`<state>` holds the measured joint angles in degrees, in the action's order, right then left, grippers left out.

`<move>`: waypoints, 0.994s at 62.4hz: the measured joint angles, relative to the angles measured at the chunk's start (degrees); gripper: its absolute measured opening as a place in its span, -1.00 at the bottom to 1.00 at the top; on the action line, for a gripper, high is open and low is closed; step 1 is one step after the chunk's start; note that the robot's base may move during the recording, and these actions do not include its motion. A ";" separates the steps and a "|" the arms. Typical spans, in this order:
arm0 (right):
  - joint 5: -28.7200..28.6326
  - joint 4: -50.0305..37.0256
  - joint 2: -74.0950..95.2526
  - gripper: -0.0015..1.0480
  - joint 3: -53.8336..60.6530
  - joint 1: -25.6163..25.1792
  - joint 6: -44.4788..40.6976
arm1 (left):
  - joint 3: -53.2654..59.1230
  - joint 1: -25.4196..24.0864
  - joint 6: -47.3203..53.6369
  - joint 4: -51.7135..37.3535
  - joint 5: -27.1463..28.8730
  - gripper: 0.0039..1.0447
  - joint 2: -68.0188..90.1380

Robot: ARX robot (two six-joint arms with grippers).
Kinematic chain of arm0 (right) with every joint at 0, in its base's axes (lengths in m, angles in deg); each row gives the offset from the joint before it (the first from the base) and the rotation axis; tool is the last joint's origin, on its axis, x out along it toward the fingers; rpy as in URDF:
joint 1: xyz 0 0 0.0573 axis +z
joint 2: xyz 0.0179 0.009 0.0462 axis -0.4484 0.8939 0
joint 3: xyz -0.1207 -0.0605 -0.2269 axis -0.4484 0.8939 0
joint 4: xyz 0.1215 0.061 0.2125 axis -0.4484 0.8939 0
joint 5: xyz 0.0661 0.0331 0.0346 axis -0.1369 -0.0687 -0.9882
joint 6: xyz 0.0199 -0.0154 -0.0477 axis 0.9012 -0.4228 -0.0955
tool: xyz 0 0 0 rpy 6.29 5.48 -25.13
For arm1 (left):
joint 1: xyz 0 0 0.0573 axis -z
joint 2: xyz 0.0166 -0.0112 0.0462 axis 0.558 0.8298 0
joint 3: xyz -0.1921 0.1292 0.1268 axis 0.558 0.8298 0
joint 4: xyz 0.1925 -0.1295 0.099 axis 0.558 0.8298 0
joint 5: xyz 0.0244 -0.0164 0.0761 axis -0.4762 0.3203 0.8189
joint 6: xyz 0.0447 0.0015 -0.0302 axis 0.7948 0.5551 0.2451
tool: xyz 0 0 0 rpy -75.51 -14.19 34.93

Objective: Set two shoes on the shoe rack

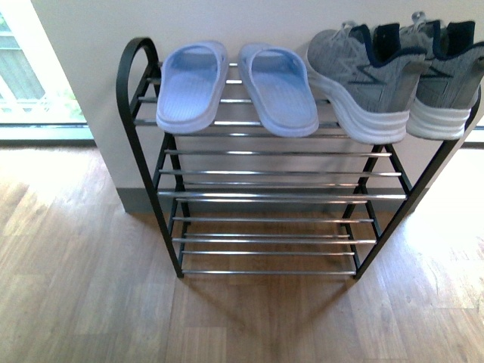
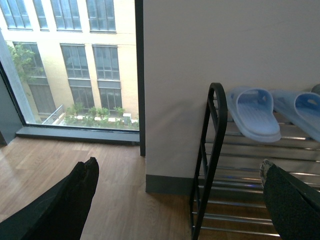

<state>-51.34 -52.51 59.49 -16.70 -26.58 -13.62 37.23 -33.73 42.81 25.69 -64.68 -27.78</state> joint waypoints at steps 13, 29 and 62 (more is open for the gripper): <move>0.02 0.02 0.00 0.82 0.00 0.00 0.00 | 0.00 0.02 0.07 0.00 -0.02 0.83 0.00; 0.02 0.02 0.02 0.82 0.00 0.00 0.02 | 0.00 0.02 0.09 0.00 -0.02 0.83 -0.02; 0.02 0.09 -0.02 0.82 0.00 0.00 0.04 | 0.00 0.00 0.09 0.02 -0.02 0.83 -0.02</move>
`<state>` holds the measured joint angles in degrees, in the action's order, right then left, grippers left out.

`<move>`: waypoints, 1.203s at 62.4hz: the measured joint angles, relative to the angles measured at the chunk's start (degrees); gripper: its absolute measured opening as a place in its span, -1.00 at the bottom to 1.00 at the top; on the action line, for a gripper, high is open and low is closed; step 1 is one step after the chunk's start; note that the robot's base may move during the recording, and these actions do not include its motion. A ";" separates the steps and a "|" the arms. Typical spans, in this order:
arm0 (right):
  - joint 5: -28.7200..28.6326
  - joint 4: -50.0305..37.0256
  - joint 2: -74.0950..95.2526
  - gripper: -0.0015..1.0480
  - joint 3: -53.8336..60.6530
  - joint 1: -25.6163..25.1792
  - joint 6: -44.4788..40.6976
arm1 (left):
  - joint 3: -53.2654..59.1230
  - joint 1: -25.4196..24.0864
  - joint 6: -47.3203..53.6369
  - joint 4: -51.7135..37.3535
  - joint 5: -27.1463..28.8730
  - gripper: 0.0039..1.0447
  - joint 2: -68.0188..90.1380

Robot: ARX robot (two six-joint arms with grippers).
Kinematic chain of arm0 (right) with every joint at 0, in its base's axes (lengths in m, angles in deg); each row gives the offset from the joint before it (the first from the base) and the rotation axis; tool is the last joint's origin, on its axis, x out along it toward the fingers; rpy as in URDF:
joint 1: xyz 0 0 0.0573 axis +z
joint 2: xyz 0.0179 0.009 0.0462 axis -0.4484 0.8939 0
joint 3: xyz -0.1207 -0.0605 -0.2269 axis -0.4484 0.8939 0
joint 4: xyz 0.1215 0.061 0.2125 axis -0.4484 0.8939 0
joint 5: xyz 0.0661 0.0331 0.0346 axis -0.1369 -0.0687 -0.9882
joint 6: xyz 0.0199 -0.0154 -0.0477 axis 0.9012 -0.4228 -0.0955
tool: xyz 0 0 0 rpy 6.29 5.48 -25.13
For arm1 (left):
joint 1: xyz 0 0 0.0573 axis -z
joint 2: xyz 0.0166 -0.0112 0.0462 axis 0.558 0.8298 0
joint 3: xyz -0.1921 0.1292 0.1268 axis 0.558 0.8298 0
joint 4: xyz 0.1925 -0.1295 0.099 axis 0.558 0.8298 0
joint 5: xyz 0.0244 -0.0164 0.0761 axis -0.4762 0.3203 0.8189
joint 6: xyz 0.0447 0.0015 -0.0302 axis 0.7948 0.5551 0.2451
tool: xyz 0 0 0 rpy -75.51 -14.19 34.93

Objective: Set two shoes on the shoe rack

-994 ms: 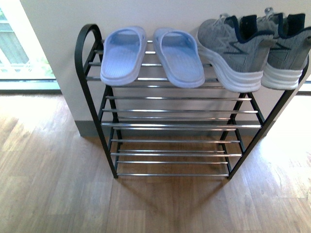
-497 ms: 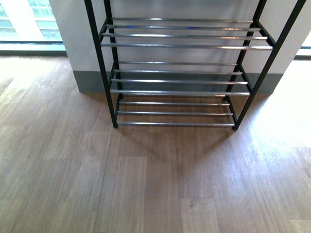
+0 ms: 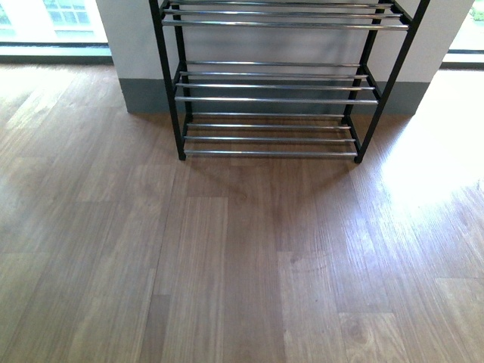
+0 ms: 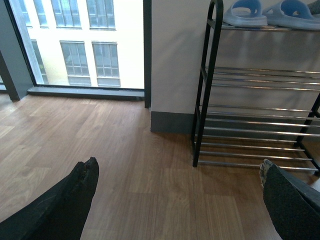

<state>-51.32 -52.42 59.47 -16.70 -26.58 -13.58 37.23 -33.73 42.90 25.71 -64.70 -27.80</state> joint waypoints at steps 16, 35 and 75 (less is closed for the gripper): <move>0.09 0.00 -0.02 0.82 0.00 0.00 0.00 | 0.00 0.00 0.00 -0.02 -0.07 0.83 0.00; -0.20 0.00 0.00 0.82 0.00 0.00 0.00 | 0.00 0.02 0.00 -0.02 0.15 0.83 0.00; -0.24 0.00 0.00 0.82 0.00 0.00 -0.02 | 0.00 0.02 0.00 -0.02 0.09 0.83 0.00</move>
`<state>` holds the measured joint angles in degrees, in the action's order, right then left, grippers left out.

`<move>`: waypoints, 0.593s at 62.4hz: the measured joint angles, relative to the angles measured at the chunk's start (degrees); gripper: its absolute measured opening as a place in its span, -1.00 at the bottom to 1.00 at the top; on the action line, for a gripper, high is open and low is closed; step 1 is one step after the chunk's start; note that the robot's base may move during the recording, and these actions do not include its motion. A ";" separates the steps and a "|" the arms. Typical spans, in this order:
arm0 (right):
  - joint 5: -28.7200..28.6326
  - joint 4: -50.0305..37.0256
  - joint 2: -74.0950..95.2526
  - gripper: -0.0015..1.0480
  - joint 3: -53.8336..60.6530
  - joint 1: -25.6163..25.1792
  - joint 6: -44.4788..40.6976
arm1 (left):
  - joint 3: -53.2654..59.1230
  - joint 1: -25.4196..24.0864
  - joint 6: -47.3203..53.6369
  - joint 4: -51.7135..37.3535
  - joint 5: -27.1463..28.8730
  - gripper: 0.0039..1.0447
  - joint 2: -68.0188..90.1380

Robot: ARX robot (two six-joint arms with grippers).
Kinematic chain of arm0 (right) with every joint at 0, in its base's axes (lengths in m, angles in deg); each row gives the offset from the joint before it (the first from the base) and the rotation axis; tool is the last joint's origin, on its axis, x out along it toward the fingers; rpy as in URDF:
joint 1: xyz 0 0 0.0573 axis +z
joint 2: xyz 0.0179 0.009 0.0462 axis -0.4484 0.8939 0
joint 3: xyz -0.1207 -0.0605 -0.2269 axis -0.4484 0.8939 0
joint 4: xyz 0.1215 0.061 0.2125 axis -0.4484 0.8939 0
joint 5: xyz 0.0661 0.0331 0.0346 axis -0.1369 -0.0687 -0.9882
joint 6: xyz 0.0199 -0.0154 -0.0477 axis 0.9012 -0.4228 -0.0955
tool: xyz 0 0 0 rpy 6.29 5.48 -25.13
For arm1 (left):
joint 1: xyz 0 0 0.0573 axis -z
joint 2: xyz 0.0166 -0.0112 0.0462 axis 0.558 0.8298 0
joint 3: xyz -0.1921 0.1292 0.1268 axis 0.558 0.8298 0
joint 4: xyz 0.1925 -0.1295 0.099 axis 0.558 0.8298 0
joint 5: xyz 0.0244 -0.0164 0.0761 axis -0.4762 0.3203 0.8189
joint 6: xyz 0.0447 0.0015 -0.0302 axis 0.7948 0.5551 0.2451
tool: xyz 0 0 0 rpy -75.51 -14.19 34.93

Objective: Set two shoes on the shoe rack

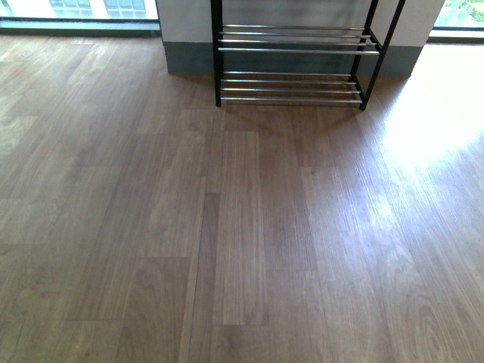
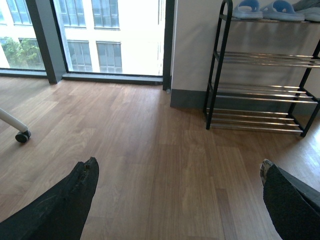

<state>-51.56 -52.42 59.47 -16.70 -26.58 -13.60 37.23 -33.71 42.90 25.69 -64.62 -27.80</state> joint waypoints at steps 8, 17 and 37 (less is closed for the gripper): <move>0.13 0.00 0.00 0.82 0.00 0.00 0.02 | 0.00 -0.02 0.00 0.00 -0.11 0.83 0.00; 0.26 0.00 -0.02 0.82 0.00 0.00 0.02 | 0.00 -0.02 0.00 0.00 -0.09 0.83 0.00; 0.17 0.02 -0.02 0.82 0.00 0.00 0.00 | 0.00 -0.02 0.00 0.00 -0.09 0.83 0.00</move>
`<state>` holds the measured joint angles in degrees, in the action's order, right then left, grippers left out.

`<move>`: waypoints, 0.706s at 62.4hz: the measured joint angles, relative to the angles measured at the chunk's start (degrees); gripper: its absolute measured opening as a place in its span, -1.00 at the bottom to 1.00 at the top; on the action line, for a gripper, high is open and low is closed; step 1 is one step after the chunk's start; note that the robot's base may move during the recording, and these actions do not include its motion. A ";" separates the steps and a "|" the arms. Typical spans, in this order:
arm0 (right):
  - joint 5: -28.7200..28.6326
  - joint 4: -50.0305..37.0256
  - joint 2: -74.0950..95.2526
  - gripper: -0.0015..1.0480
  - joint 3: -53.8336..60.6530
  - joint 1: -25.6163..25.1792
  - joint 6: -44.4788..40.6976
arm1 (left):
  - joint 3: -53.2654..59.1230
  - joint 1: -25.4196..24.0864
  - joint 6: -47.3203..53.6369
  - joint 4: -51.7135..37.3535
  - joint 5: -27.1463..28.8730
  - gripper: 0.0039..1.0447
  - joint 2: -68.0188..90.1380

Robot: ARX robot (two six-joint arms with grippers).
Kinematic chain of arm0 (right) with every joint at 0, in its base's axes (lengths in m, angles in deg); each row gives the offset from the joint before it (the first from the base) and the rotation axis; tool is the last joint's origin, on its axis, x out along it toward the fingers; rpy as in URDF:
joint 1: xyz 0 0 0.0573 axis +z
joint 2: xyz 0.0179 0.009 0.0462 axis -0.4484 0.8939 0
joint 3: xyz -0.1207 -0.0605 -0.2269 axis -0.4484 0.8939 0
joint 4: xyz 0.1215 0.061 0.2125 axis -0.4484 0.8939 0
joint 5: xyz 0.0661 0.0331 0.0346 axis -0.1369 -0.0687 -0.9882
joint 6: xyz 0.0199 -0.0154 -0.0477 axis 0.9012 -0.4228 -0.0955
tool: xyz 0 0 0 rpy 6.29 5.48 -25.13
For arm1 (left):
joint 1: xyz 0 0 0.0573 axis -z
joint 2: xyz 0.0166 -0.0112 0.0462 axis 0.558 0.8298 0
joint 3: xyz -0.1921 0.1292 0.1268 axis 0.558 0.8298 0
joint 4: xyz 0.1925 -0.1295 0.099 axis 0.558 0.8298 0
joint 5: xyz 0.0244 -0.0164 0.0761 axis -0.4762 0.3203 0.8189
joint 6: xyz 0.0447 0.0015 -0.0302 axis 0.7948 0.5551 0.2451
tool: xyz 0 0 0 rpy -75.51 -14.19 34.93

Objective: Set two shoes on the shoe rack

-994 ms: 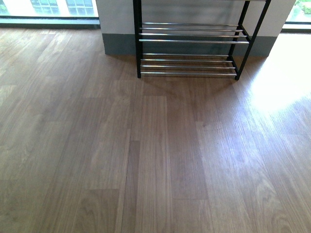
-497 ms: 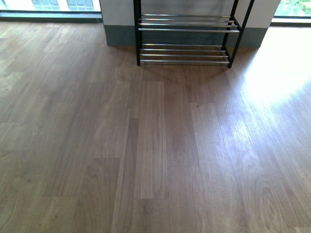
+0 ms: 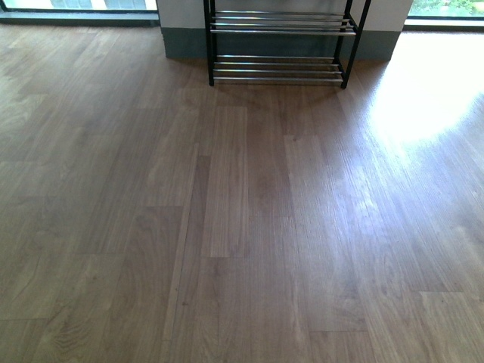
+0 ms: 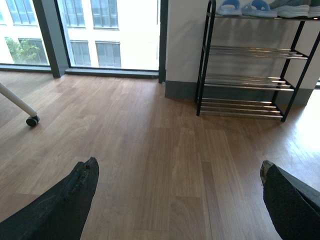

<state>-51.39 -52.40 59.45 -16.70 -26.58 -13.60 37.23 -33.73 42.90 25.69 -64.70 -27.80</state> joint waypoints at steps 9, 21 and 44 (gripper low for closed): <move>-0.04 0.00 0.00 0.82 0.00 0.00 0.02 | 0.00 0.00 0.00 0.00 -0.02 0.83 0.00; -0.04 0.00 0.00 0.82 0.00 0.00 0.02 | 0.00 0.00 0.00 0.00 -0.02 0.83 0.00; -0.07 0.00 0.00 0.82 0.00 0.00 0.02 | 0.00 0.00 0.00 0.00 -0.02 0.83 0.00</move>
<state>-51.45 -52.40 59.45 -16.70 -26.58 -13.58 37.23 -33.73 42.90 25.69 -64.73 -27.80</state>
